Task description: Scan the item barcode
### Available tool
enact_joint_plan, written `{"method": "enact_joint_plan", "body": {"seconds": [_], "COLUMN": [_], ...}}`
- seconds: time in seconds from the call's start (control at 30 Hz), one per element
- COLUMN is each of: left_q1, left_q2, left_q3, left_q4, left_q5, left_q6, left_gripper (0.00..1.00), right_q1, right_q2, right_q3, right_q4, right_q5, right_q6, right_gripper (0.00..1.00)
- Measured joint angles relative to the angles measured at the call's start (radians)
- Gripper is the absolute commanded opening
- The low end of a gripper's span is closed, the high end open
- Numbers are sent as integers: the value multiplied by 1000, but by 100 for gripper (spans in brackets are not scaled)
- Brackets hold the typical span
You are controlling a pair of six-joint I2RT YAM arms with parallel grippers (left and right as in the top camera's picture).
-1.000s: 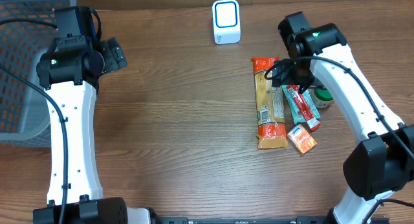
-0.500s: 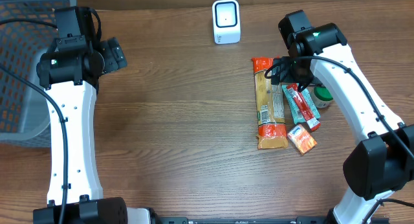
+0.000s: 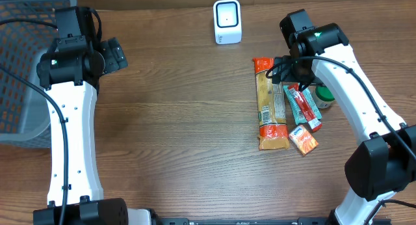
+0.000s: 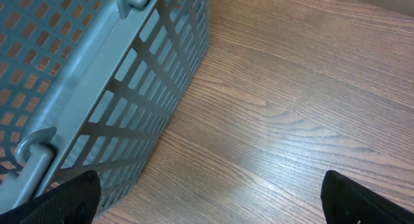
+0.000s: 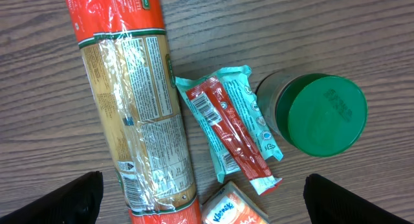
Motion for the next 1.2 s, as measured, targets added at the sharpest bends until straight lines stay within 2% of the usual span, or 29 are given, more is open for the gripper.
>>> {"method": "enact_joint_plan", "body": {"seconds": [0.17, 0.27, 0.53, 1.2], "left_q1": [0, 0, 0, 0], "left_q2": [0, 0, 0, 0], "left_q3": [0, 0, 0, 0], "left_q4": [0, 0, 0, 0], "left_q5": [0, 0, 0, 0], "left_q6": [0, 0, 0, 0], "left_gripper": [100, 100, 100, 100], "right_q1": [0, -5, -27, -27], "right_q2": [-17, -86, -416, -997], "right_q3": [0, -7, -7, -7], "right_q4": [0, 4, 5, -40], "right_q5": [0, -7, -8, -7], "right_q6": [0, 0, 0, 0], "right_gripper": [100, 100, 100, 100]}}
